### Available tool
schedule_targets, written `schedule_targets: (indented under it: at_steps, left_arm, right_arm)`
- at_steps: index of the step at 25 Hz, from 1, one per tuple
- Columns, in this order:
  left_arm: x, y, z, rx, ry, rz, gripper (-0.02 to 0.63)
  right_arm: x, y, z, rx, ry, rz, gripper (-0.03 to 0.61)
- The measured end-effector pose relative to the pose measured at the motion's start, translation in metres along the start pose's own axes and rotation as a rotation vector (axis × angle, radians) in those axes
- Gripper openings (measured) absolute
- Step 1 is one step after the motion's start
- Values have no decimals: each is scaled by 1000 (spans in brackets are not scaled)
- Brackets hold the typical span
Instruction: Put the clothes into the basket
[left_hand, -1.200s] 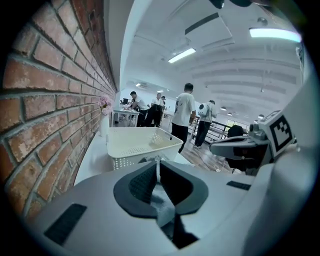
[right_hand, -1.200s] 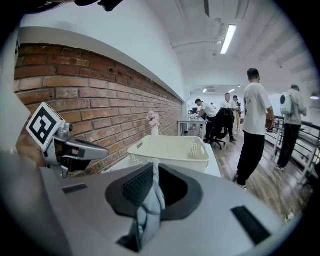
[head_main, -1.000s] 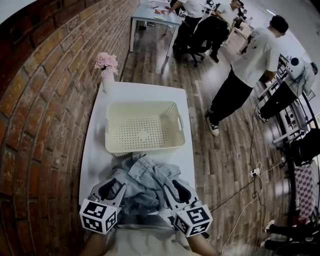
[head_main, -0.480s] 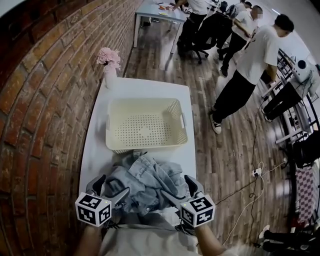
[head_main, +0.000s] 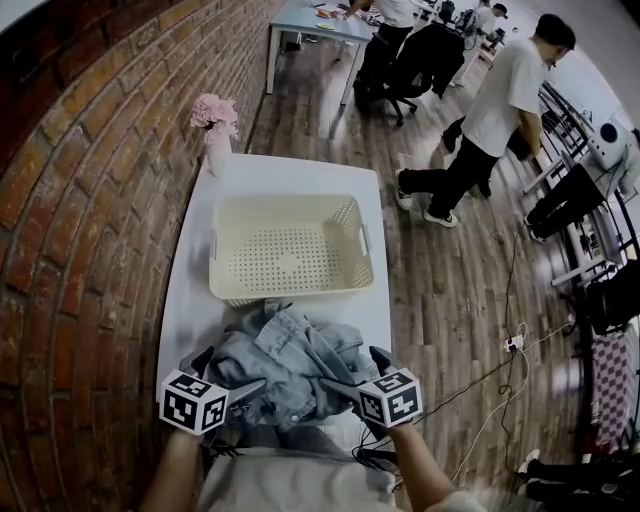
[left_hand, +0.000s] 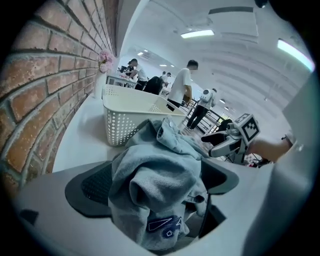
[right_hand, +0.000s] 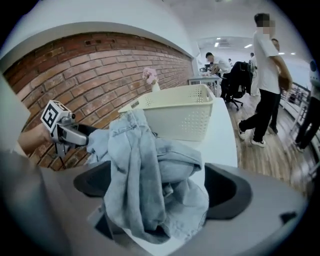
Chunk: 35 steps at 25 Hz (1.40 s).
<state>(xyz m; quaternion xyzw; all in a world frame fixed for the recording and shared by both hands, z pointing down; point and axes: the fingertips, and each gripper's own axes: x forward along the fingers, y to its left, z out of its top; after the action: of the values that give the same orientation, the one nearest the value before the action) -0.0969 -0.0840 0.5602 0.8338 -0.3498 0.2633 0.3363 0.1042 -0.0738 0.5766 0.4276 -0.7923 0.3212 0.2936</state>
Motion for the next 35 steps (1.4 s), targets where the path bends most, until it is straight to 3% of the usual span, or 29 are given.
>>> schedule_targets:
  at_steps: [3,11,17,26,29,35]
  left_arm:
    - [10,3,-10,-2,54,-16,558]
    - [42,15,-38,-5,175,7,583]
    - [60,16,-52,-59,254,-53,588]
    - [84,-2,-60,-134,291,-244,588]
    - [90,-13,-60,-116,307,-266,588]
    - [98,-25,-57,-85,342,-272,583]
  right_arm:
    - [12,-10,-12,-14,64,7,560]
    - [44,-20,-34,70,195,92,577]
    - [61,-23,-56,167,303,155,578]
    - [75,-2,-62,23,402,224,577]
    - [78,8,-62,-31,410,229,569]
    - [79,20,-59,-34,389,281,500]
